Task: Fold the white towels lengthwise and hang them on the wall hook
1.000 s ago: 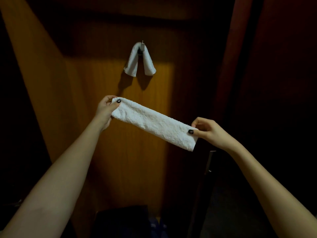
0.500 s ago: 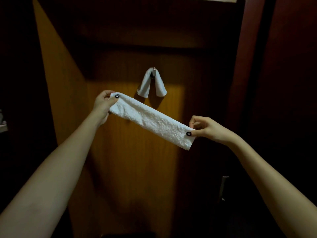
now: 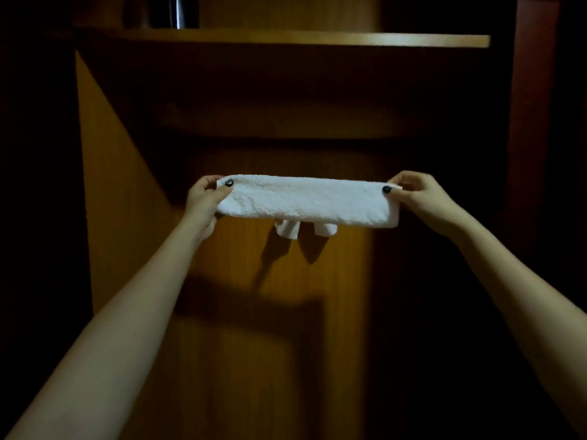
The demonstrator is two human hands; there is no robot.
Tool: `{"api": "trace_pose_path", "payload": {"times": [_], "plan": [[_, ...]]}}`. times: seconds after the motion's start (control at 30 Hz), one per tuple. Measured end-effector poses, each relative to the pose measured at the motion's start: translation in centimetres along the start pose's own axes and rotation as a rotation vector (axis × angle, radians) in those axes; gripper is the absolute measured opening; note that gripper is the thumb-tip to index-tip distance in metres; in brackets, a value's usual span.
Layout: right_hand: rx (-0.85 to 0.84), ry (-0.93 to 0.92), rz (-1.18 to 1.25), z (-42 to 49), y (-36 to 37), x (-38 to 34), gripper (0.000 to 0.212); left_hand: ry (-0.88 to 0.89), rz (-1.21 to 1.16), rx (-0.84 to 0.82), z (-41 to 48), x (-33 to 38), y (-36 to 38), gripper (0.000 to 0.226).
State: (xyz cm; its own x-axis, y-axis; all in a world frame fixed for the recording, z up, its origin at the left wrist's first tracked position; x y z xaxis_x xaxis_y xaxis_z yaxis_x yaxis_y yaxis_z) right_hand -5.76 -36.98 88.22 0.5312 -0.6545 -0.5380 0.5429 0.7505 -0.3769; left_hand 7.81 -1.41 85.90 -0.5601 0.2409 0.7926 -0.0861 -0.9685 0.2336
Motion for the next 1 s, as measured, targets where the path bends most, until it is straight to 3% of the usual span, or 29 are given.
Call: {"api": "trace_pose_path", "payload": {"times": [0.13, 0.23, 0.4, 0.53, 0.8, 1.0], "plan": [[0.215, -0.032, 0.005, 6.3, 0.5, 0.4, 0.018, 0.051, 0.000, 0.023, 4.1, 0.9, 1.8, 0.014], [0.250, -0.041, -0.007, 9.8, 1.3, 0.9, 0.029, 0.016, -0.034, 0.093, 7.1, 0.5, 2.3, 0.020], [0.243, 0.131, 0.033, 13.1, 3.9, 4.0, 0.022, -0.203, -0.047, 0.139, 9.4, -3.1, 2.3, 0.041], [0.218, 0.274, 0.107, 12.3, 6.2, 7.9, 0.022, -0.342, -0.151, 0.061, 8.3, -6.6, 2.4, 0.043], [0.260, 0.446, 0.368, 8.0, 9.2, 12.2, 0.021, -0.449, -0.341, -0.019, 6.4, -10.9, 5.0, 0.038], [0.232, 0.542, 0.589, 2.9, 15.8, 12.2, 0.024, -0.569, -0.446, -0.011, 2.2, -15.8, 7.9, 0.014]]}}
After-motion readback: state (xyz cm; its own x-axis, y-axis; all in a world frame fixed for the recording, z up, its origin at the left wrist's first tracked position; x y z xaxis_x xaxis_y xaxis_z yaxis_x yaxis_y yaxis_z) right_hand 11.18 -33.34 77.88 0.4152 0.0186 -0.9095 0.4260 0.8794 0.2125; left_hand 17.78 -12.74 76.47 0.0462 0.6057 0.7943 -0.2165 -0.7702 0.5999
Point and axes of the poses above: each hand's wrist, its own z-axis towards the middle knuckle, its own y-axis out of the palm, x = y × z, the point moved 3 cm from there along z, towards the middle knuckle, and after that the axes turned 3 degrees about -y, right-handed, at the moved point
